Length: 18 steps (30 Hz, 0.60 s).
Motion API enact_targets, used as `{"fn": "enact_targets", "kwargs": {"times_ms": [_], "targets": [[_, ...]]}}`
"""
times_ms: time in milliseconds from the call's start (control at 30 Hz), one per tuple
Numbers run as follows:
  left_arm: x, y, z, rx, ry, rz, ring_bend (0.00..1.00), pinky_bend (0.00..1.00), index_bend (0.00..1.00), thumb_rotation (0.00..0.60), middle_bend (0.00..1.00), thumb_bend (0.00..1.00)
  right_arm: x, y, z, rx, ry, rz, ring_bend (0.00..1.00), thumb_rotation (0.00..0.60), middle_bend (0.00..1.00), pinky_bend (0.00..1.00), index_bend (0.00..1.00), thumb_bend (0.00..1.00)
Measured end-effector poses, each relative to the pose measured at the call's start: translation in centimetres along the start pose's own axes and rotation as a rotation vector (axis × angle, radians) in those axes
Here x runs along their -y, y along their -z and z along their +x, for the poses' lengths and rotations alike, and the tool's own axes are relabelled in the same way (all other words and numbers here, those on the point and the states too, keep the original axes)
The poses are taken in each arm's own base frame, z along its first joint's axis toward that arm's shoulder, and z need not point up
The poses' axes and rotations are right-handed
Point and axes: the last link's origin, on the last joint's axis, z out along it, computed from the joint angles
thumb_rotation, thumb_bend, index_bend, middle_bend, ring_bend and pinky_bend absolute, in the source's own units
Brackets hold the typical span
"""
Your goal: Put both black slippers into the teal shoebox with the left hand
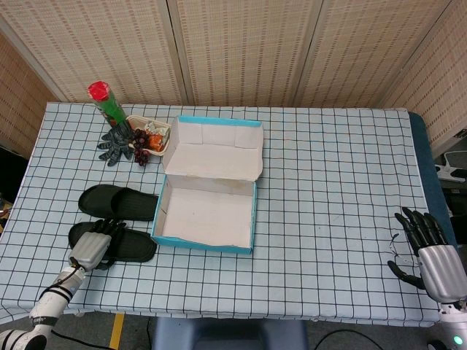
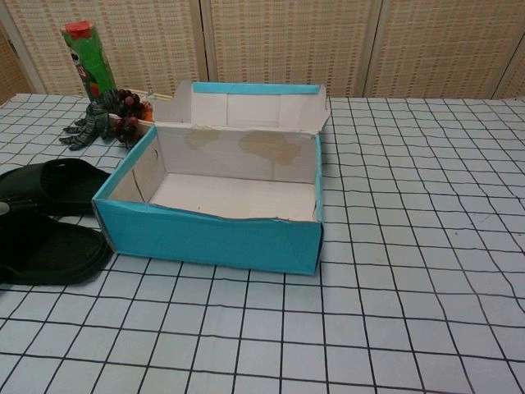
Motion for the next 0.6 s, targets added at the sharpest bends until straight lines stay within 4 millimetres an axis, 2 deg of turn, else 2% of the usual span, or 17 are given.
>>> {"fn": "enact_targets", "kwargs": {"times_ms": [67, 200, 267, 600], "targets": [[0.1, -0.1, -0.1, -0.004, 0.013, 0.001, 0.25, 0.14, 0.30, 0.600, 0.33, 0.38, 0.0, 0.0, 0.0, 0.001, 0.000, -0.001, 0.00, 0.600, 0.00, 0.00, 0.00, 0.11], [0.4, -0.3, 0.0, -0.037, 0.040, 0.004, 0.42, 0.25, 0.47, 0.600, 0.53, 0.41, 0.0, 0.0, -0.1, 0.003, 0.001, -0.001, 0.00, 0.600, 0.00, 0.00, 0.00, 0.11], [0.6, -0.4, 0.0, -0.051, 0.050, 0.006, 0.47, 0.29, 0.54, 0.600, 0.60, 0.43, 0.0, 0.0, -0.1, 0.005, 0.002, -0.001, 0.00, 0.600, 0.00, 0.00, 0.00, 0.11], [1.3, 0.1, 0.0, -0.100, 0.045, 0.019, 0.56, 0.38, 0.62, 0.600, 0.69, 0.46, 0.1, -0.1, -0.2, 0.008, 0.002, -0.004, 0.00, 0.600, 0.00, 0.00, 0.00, 0.11]]}}
